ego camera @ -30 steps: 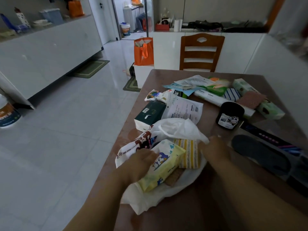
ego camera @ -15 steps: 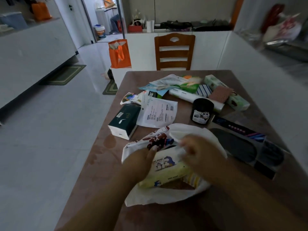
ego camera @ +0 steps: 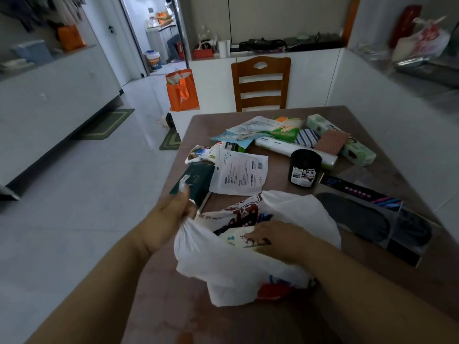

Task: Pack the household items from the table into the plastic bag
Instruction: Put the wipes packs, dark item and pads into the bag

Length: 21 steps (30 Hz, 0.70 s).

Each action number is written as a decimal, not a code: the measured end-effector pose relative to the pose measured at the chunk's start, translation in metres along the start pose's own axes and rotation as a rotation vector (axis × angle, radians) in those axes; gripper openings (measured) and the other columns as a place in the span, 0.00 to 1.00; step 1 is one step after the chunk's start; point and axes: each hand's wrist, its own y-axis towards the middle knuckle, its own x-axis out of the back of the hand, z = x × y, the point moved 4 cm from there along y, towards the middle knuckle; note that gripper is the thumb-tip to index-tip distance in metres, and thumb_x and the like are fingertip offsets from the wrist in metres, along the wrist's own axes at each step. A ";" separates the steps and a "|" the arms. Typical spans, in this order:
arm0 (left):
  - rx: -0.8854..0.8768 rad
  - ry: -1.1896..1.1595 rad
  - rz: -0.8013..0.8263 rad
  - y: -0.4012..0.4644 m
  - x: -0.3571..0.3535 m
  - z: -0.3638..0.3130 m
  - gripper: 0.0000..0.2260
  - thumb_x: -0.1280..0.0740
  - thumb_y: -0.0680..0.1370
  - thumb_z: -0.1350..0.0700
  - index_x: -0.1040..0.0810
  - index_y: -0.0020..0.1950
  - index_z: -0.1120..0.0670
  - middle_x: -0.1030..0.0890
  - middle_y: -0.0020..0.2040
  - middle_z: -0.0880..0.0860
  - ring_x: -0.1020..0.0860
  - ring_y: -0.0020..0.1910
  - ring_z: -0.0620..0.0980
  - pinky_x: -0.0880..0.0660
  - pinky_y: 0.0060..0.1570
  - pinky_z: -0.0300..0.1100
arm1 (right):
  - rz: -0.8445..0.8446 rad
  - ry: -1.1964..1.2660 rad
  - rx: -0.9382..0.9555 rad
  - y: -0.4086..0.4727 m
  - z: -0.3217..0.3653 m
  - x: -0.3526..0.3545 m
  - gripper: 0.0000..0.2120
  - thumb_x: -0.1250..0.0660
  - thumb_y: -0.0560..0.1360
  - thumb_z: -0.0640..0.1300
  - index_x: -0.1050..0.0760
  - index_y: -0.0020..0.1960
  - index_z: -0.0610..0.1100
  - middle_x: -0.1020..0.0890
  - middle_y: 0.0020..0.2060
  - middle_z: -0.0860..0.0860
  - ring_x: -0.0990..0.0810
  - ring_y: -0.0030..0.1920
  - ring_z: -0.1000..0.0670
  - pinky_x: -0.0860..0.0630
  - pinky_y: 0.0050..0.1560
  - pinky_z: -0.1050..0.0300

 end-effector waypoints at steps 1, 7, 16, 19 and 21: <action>-0.019 0.053 0.066 0.003 -0.003 -0.005 0.38 0.57 0.66 0.22 0.31 0.25 0.55 0.31 0.24 0.50 0.33 0.24 0.44 0.33 0.31 0.33 | 0.029 0.036 0.004 -0.003 0.002 0.003 0.21 0.42 0.78 0.58 0.26 0.68 0.52 0.25 0.67 0.51 0.27 0.66 0.48 0.32 0.67 0.53; 0.026 -0.102 0.139 0.032 -0.040 -0.036 0.35 0.52 0.75 0.32 0.16 0.43 0.57 0.15 0.46 0.46 0.20 0.50 0.44 0.25 0.53 0.38 | -0.352 0.325 -0.172 -0.024 0.000 0.026 0.18 0.44 0.79 0.54 0.26 0.60 0.44 0.18 0.53 0.47 0.20 0.53 0.45 0.28 0.50 0.53; 0.163 -0.108 0.209 0.107 -0.144 -0.073 0.23 0.45 0.79 0.40 0.19 0.46 0.55 0.17 0.52 0.59 0.20 0.53 0.56 0.25 0.59 0.52 | -0.848 0.407 -0.580 -0.064 -0.131 0.062 0.07 0.35 0.77 0.48 0.27 0.45 0.44 0.21 0.42 0.46 0.23 0.43 0.44 0.25 0.45 0.49; 0.292 -0.195 0.234 0.127 -0.184 -0.073 0.20 0.44 0.80 0.42 0.24 0.41 0.56 0.20 0.46 0.55 0.23 0.48 0.53 0.27 0.59 0.52 | -0.746 0.299 -0.762 -0.065 -0.191 0.054 0.29 0.29 0.69 0.57 0.29 0.64 0.43 0.22 0.59 0.44 0.23 0.59 0.42 0.25 0.57 0.48; 0.373 -0.331 0.235 0.138 -0.209 -0.077 0.18 0.44 0.81 0.44 0.27 0.38 0.54 0.26 0.40 0.55 0.28 0.41 0.52 0.27 0.46 0.45 | -0.584 0.169 -0.850 -0.065 -0.220 0.051 0.45 0.28 0.63 0.64 0.38 0.72 0.42 0.29 0.68 0.42 0.30 0.67 0.41 0.32 0.67 0.45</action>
